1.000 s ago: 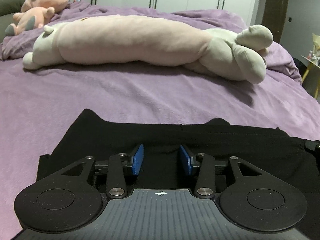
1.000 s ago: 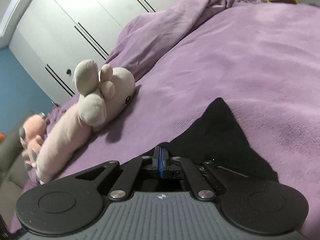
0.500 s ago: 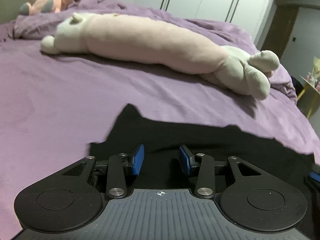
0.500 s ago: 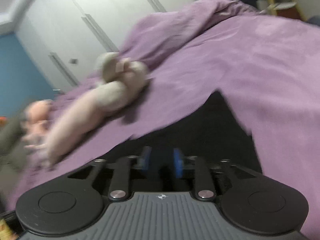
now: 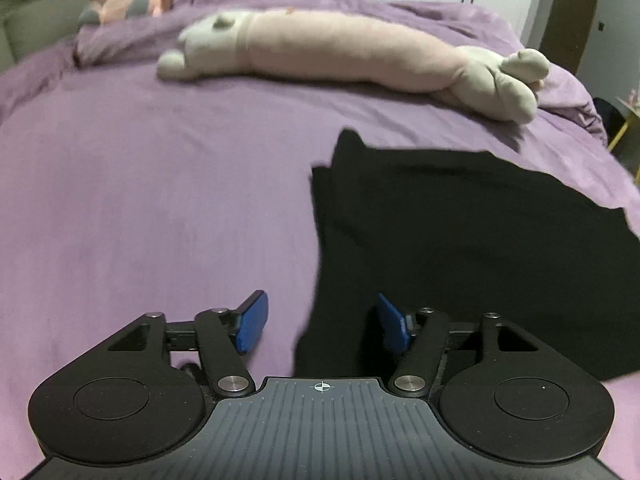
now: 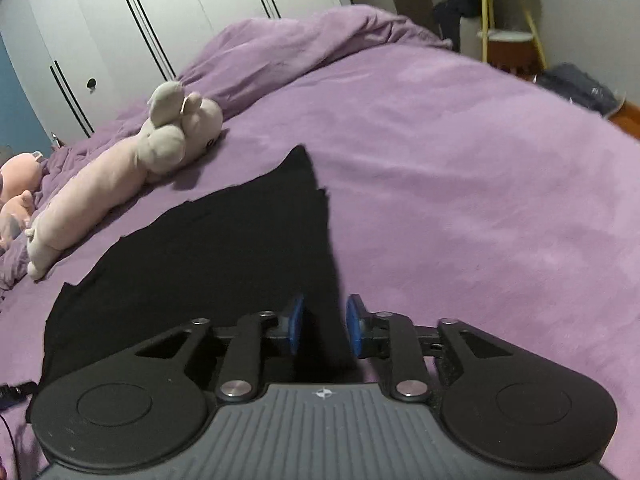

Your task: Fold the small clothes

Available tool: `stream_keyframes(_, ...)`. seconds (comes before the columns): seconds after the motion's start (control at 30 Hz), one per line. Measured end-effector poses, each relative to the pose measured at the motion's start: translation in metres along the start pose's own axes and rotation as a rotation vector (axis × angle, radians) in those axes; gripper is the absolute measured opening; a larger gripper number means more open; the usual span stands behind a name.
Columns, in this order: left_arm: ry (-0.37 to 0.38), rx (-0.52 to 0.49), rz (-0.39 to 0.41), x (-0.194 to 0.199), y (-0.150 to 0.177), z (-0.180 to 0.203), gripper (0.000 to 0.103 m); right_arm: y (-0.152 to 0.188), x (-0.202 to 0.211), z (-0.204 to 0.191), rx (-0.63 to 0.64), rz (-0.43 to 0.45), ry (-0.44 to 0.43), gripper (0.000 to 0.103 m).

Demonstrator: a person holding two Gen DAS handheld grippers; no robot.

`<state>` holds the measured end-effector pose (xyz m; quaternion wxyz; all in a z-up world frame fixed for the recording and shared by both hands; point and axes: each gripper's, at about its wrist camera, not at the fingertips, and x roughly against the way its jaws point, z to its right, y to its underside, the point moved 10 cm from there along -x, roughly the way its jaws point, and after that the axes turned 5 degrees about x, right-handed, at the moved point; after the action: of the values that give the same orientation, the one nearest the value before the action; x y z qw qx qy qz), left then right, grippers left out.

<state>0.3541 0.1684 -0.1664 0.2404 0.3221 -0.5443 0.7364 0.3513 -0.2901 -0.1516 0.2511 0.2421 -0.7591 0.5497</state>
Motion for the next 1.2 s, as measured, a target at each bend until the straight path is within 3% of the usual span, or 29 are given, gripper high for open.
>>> stream_keyframes(0.1,0.032,0.027,-0.062,0.000,0.013,0.003,0.068,0.014,-0.013,-0.008,-0.036,-0.060,-0.023,0.030)
stream_keyframes(0.2,0.041,0.042,-0.078,-0.002,0.014,0.006,0.065,0.021,-0.005,-0.014,0.005,-0.048,-0.004,0.028)
stream_keyframes(0.33,0.044,0.109,-0.090,-0.003,0.012,0.002,0.060,0.019,0.003,-0.017,0.101,-0.030,0.020,0.016)
stream_keyframes(0.47,0.049,0.158,-0.090,-0.004,0.009,-0.003,0.044,0.017,0.007,-0.023,0.194,-0.012,0.057,0.012)
stream_keyframes(0.6,0.035,0.136,-0.093,-0.005,0.008,-0.005,0.024,0.017,0.007,-0.022,0.215,-0.007,0.083,0.012)
stream_keyframes(0.8,0.077,0.141,-0.072,0.001,0.004,-0.010,0.012,0.004,0.018,-0.016,0.250,0.044,0.192,0.012)
stream_keyframes(0.83,0.097,0.160,-0.065,0.003,0.003,-0.012,0.012,-0.001,0.024,-0.020,0.239,0.074,0.166,0.013)
stream_keyframes(0.87,0.109,0.176,-0.063,0.005,0.003,-0.014,0.011,-0.008,0.030,-0.027,0.225,0.109,0.118,0.023)
stream_keyframes(0.9,0.119,0.197,-0.061,0.006,0.002,-0.017,0.011,-0.014,0.036,-0.035,0.208,0.141,0.062,0.040)
stream_keyframes(0.97,0.139,0.239,-0.064,0.009,0.002,-0.023,0.011,-0.026,0.047,-0.055,0.160,0.210,-0.064,0.057)
stream_keyframes(1.03,0.149,0.256,-0.059,0.012,0.003,-0.025,0.011,-0.029,0.050,-0.078,0.110,0.222,-0.223,0.059)
stream_keyframes(1.1,0.154,0.256,-0.052,0.017,0.003,-0.025,0.011,-0.023,0.044,-0.102,0.086,0.164,-0.342,0.059)
stream_keyframes(1.2,0.169,0.286,-0.043,0.022,0.002,-0.027,0.011,0.004,0.025,-0.135,0.138,0.049,-0.372,0.058)
